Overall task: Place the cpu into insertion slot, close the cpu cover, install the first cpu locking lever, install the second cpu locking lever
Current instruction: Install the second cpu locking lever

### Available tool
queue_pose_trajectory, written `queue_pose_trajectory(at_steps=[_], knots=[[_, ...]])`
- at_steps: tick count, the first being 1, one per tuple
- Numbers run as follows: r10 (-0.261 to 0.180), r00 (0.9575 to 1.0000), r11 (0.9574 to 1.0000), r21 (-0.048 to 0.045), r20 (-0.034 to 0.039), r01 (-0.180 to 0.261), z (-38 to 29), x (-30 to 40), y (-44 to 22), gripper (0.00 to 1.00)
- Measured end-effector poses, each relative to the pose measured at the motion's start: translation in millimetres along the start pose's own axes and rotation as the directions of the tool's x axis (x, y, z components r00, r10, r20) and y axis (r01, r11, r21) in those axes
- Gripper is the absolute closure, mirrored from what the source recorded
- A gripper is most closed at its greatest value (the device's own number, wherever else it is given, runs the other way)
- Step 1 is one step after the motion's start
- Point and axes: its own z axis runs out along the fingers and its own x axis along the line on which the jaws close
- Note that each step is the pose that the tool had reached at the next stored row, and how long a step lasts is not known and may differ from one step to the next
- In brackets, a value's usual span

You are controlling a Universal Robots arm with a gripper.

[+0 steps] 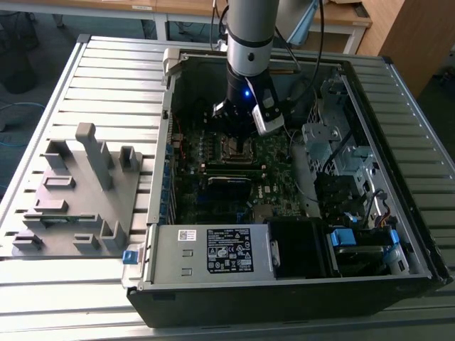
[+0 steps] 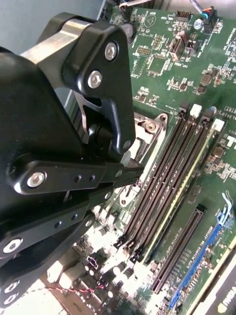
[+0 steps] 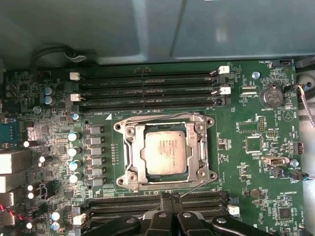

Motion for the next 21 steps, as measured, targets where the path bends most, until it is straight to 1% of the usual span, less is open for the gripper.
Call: queue_pose_trajectory(at_steps=[7,16,18,21], knots=[[0.000,1.0000,1.0000,-0.0006,0.0081,0.000,1.0,8.5,-1.2,0.90],[0.000,0.9999,1.0000,-0.0010,0.0147,0.000,1.5,15.1,-6.8,0.90],[0.000,0.9999,1.0000,-0.0012,0.0167,0.000,2.8,17.5,-7.3,0.90],[0.000,0.9998,1.0000,-0.0012,0.0176,0.000,5.4,19.8,-8.3,0.90]])
